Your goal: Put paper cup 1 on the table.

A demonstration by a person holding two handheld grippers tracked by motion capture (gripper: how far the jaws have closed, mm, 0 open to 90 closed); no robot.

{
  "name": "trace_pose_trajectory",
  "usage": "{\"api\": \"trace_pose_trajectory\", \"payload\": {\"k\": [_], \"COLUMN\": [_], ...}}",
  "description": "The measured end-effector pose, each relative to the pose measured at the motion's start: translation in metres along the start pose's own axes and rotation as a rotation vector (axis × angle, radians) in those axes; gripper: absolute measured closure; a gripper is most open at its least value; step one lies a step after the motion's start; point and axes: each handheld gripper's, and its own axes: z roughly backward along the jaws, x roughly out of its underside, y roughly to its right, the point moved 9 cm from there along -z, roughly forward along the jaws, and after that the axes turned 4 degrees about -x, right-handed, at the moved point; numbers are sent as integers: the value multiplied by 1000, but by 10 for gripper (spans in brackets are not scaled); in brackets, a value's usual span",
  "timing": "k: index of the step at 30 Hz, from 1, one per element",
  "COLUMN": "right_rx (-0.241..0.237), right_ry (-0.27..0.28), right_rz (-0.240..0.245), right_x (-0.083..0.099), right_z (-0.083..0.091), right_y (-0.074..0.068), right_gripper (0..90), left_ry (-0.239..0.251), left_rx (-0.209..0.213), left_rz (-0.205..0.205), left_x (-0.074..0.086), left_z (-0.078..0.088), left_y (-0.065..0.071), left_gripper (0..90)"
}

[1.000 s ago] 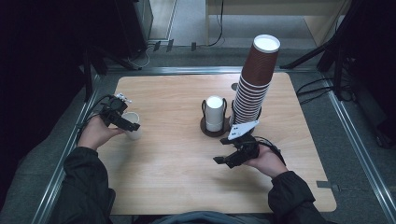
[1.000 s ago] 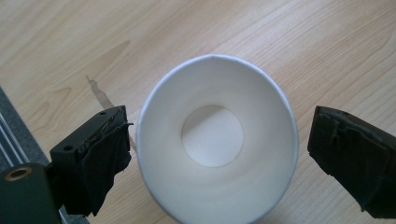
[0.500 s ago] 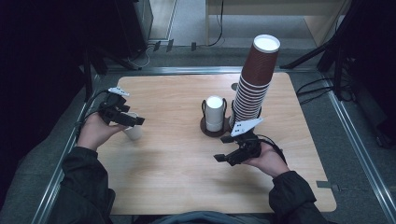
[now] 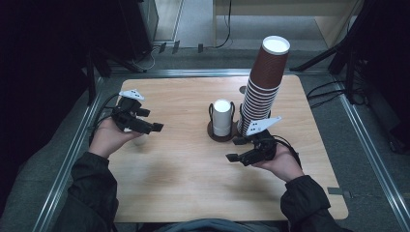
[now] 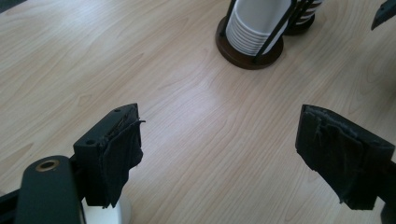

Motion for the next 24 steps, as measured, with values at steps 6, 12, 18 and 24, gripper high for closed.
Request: {"api": "trace_pose_trajectory", "payload": {"k": [6,12,18,24], "right_rx": [5,6,7,8], "right_ry": [1,-1,-3,-18], "right_rz": [-15,-12,-2,8], "right_x": [-2,-2,-2,-1], "right_z": [6,14,19,18], "right_y": [0,-2,-3,-5], "right_gripper": [282,287,286,280], "left_ry": [-8,-15,-22,-21], "left_rx": [39,95,127,143], "left_rz": [-32,-78,-124,-133], "left_x": [-1,1,2,6], "left_z": [-10,-21,-32,-41], "left_y": [18,41,61,70], "left_gripper": [146,146,146,146]}}
